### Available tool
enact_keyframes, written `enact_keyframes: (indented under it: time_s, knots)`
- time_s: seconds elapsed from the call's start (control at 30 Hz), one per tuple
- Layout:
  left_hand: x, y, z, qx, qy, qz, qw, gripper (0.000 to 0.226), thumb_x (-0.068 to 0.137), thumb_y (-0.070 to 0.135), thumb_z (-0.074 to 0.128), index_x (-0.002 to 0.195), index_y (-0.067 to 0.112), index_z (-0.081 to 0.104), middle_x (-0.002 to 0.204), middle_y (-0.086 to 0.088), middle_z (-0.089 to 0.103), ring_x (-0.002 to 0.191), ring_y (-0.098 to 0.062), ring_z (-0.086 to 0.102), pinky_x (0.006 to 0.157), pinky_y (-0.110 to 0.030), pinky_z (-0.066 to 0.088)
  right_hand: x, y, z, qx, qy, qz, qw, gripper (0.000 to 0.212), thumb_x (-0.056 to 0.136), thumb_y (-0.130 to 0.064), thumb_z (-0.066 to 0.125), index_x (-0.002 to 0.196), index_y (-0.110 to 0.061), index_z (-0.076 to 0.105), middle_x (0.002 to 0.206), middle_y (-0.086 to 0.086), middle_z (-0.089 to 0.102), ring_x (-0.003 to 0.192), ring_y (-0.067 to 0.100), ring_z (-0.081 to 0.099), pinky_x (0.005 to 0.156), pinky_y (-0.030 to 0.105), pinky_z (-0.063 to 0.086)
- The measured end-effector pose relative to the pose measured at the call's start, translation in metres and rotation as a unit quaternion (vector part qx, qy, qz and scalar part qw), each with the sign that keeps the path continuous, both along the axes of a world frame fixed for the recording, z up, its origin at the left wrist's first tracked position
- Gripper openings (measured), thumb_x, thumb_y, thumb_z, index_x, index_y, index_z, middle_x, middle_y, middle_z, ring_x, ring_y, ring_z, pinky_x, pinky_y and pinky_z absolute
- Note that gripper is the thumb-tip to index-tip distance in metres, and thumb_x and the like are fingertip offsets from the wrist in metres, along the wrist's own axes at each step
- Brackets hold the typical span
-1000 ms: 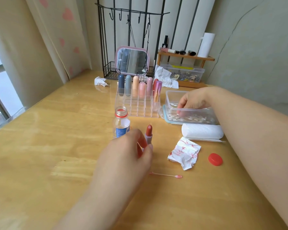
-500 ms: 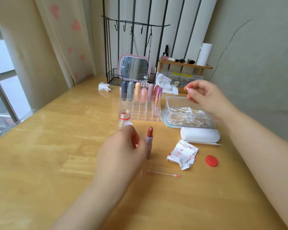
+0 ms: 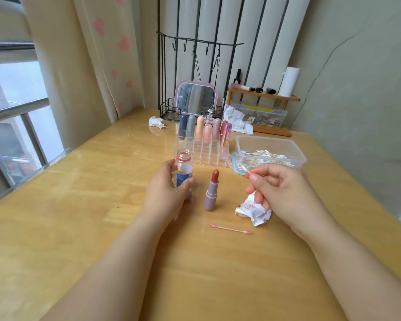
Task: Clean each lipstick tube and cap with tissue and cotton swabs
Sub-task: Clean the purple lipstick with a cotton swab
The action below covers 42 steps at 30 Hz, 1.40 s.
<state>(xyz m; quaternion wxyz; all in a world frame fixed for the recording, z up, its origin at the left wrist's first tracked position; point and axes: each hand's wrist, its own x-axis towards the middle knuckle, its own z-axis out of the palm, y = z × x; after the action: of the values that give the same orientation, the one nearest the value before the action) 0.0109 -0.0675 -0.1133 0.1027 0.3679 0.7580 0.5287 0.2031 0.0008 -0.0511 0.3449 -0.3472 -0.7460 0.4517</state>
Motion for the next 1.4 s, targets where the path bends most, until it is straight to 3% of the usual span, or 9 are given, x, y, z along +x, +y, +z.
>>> enact_keyframes:
  time_s: [0.07, 0.17, 0.23, 0.3, 0.53, 0.67, 1.0, 1.23, 1.4]
  knots:
    - [-0.001, 0.001, -0.001, 0.024, -0.045, 0.003, 0.999, 0.059, 0.083, 0.019, 0.070, 0.136, 0.014, 0.044, 0.126, -0.001, 0.056, 0.112, -0.016, 0.055, 0.086, -0.022, 0.046, 0.002, -0.005, -0.004, 0.014, -0.002, 0.007, 1.000, 0.008, 0.093, -0.015, 0.056, 0.094, -0.014, 0.064, 0.052, -0.005, 0.060, 0.040, 0.004, 0.043, 0.044, 0.014, 0.037]
    - [0.002, -0.001, 0.002, 0.070, -0.088, -0.008, 0.994, 0.040, 0.085, 0.009, 0.067, 0.123, 0.012, 0.053, 0.119, -0.001, 0.056, 0.082, 0.003, 0.062, 0.060, -0.014, 0.053, 0.004, -0.007, -0.008, 0.071, -0.013, 0.002, 0.997, 0.016, 0.096, -0.016, 0.051, 0.093, -0.025, 0.064, 0.056, -0.023, 0.060, 0.053, -0.007, 0.051, 0.055, 0.007, 0.037]
    - [0.003, -0.003, 0.007, 0.093, -0.042, 0.009, 0.995, 0.037, 0.086, 0.008, 0.065, 0.120, 0.013, 0.053, 0.114, 0.003, 0.055, 0.084, 0.011, 0.058, 0.060, -0.008, 0.043, 0.008, -0.005, -0.010, 0.086, -0.024, -0.016, 0.996, 0.028, 0.097, -0.013, 0.045, 0.092, -0.034, 0.063, 0.071, -0.023, 0.063, 0.067, -0.006, 0.053, 0.067, 0.017, 0.040]
    - [0.001, -0.006, 0.012, 0.112, 0.039, 0.036, 0.992, 0.039, 0.083, 0.010, 0.067, 0.120, 0.013, 0.054, 0.113, 0.004, 0.056, 0.105, -0.005, 0.054, 0.074, -0.011, 0.034, 0.013, -0.004, -0.010, 0.077, -0.026, -0.016, 0.997, 0.036, 0.098, -0.010, 0.040, 0.093, -0.038, 0.063, 0.070, -0.013, 0.058, 0.066, 0.006, 0.051, 0.066, 0.028, 0.043]
    - [0.012, -0.027, 0.041, 0.186, 0.245, 0.039, 0.951, 0.040, 0.074, -0.001, 0.072, 0.111, 0.007, 0.058, 0.102, 0.005, 0.052, 0.094, 0.007, 0.037, 0.082, 0.004, 0.025, 0.018, -0.020, 0.008, 0.128, 0.049, 0.006, 0.991, 0.016, 0.093, -0.007, 0.054, 0.085, -0.022, 0.057, 0.072, -0.002, 0.070, 0.057, 0.008, 0.063, 0.055, 0.013, 0.045]
    - [0.019, -0.030, 0.047, 0.191, 0.284, 0.011, 0.940, 0.042, 0.073, -0.004, 0.073, 0.112, 0.004, 0.058, 0.104, 0.004, 0.051, 0.097, 0.002, 0.040, 0.084, 0.002, 0.026, 0.018, -0.021, 0.020, 0.227, 0.050, -0.041, 0.972, 0.019, 0.088, -0.013, 0.063, 0.079, -0.030, 0.063, 0.064, -0.017, 0.061, 0.050, 0.005, 0.053, 0.043, 0.009, 0.037]
    - [0.020, -0.023, 0.039, 0.172, 0.311, -0.013, 0.934, 0.043, 0.069, 0.010, 0.066, 0.112, 0.007, 0.060, 0.108, -0.005, 0.060, 0.103, -0.018, 0.049, 0.084, -0.035, 0.041, -0.013, -0.001, 0.066, 0.485, -0.134, 0.061, 0.862, 0.010, 0.080, -0.018, 0.060, 0.083, -0.015, 0.069, 0.073, -0.007, 0.050, 0.066, -0.001, 0.044, 0.065, 0.010, 0.035]
    - [0.013, -0.020, 0.035, 0.161, 0.337, 0.002, 0.928, 0.045, 0.065, 0.009, 0.067, 0.110, 0.007, 0.062, 0.107, -0.006, 0.063, 0.101, -0.022, 0.046, 0.083, -0.039, 0.041, -0.026, 0.003, 0.060, 0.499, -0.135, 0.100, 0.850, 0.015, 0.082, -0.012, 0.059, 0.085, -0.013, 0.073, 0.079, -0.005, 0.047, 0.076, -0.024, 0.040, 0.069, -0.007, 0.026]
    - [0.013, -0.021, 0.036, 0.157, 0.333, 0.009, 0.930, 0.046, 0.064, 0.011, 0.067, 0.110, 0.008, 0.062, 0.106, -0.005, 0.063, 0.100, -0.023, 0.048, 0.083, -0.041, 0.043, -0.032, 0.008, 0.048, 0.470, -0.110, 0.090, 0.871, 0.016, 0.082, -0.015, 0.058, 0.087, -0.012, 0.073, 0.079, -0.006, 0.047, 0.072, -0.007, 0.043, 0.070, 0.002, 0.032]
